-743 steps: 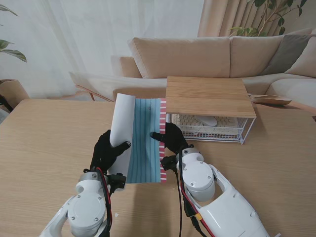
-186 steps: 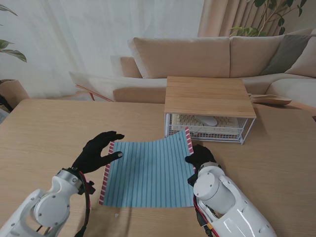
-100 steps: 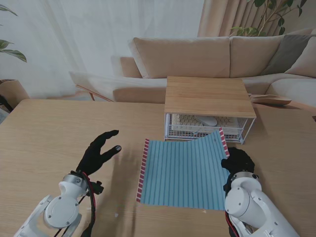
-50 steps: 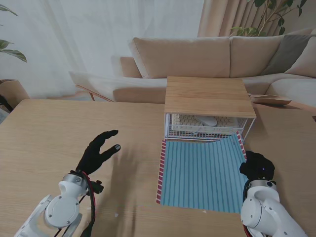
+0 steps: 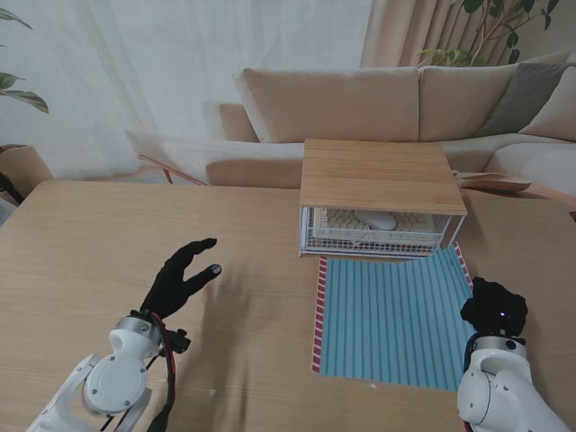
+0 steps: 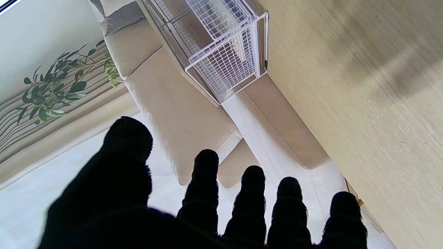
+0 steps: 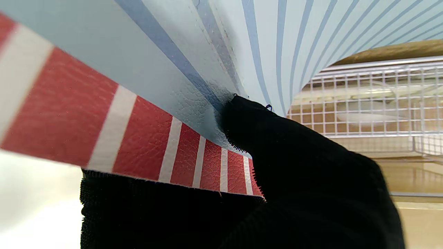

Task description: Unroll the mouse pad and set up the keyboard and mouse from the tabletop organizer

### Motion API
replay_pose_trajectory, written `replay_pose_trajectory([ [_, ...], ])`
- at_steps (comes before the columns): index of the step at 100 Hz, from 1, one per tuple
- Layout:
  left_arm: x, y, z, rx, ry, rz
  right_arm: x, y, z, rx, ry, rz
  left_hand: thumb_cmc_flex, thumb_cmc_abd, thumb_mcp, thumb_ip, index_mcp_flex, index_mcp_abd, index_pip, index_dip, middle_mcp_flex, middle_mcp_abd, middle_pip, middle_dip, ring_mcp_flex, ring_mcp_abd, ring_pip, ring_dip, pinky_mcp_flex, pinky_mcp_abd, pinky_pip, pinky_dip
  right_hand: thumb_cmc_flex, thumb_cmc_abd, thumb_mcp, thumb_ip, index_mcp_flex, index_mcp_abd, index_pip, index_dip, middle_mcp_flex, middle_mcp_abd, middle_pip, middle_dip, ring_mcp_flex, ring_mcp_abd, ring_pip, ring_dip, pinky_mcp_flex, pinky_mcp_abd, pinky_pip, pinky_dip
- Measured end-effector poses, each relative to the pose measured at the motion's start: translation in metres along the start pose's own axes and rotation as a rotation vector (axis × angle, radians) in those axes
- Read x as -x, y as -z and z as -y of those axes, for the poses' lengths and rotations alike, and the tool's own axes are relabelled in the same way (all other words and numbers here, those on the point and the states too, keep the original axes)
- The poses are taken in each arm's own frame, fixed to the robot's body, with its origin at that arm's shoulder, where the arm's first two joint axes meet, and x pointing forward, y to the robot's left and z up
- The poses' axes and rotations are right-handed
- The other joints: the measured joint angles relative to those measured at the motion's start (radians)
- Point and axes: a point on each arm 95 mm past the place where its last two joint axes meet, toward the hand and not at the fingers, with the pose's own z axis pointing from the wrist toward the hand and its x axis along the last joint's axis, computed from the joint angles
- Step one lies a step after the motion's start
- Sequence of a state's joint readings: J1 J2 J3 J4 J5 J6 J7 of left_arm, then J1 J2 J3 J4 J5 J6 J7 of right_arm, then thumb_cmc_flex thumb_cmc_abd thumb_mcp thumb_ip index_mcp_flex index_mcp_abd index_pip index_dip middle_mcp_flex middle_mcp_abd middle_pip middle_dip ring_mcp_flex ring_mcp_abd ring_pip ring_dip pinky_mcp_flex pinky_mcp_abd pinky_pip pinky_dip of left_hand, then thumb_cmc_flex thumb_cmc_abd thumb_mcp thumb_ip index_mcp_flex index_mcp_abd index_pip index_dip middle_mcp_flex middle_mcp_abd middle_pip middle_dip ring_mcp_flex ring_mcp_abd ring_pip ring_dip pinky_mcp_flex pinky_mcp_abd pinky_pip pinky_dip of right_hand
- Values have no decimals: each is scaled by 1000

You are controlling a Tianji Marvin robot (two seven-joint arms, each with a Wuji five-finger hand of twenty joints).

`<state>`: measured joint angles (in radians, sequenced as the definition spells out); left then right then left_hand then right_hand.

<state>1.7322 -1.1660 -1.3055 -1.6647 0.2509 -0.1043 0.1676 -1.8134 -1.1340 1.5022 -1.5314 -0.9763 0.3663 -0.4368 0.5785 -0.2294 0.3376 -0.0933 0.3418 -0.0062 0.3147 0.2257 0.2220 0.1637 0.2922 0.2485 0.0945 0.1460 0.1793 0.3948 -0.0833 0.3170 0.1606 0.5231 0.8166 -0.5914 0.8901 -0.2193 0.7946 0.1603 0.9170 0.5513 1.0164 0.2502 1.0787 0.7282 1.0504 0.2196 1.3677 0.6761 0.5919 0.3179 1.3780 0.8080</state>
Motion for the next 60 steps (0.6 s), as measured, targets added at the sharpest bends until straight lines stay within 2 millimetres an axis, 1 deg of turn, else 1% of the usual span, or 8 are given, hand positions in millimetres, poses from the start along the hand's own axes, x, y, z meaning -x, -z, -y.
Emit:
replay_pose_trajectory([
  [4, 0, 0, -1, 3, -4, -1, 3, 0, 1, 5, 7, 5, 0, 0, 0, 0, 0, 0, 0, 0, 0, 0, 0, 0, 0, 0, -5, 0, 0, 0, 0, 7, 0, 0, 0, 0, 0, -1, 0, 0, 0, 0, 1, 0, 0, 0, 1, 0, 0, 0, 1, 0],
  [34, 1, -1, -3, 10, -12, 1, 22, 3, 7, 43, 67, 44, 0, 0, 0, 0, 0, 0, 0, 0, 0, 0, 0, 0, 0, 0, -8, 0, 0, 0, -1, 9, -12, 0, 0, 0, 0, -16, 0, 2, 0, -1, 9, 1, 0, -2, 10, 0, -3, -2, 10, 0],
  [60, 1, -1, -4, 13, -11, 6, 35, 6, 6, 83, 147, 36, 0, 0, 0, 0, 0, 0, 0, 0, 0, 0, -2, -1, 0, 0, -9, 0, 0, 0, -2, 17, -13, 1, -1, 0, -2, -18, 0, 10, -1, -5, 10, 2, 0, -6, 11, 0, -12, -5, 13, 0],
])
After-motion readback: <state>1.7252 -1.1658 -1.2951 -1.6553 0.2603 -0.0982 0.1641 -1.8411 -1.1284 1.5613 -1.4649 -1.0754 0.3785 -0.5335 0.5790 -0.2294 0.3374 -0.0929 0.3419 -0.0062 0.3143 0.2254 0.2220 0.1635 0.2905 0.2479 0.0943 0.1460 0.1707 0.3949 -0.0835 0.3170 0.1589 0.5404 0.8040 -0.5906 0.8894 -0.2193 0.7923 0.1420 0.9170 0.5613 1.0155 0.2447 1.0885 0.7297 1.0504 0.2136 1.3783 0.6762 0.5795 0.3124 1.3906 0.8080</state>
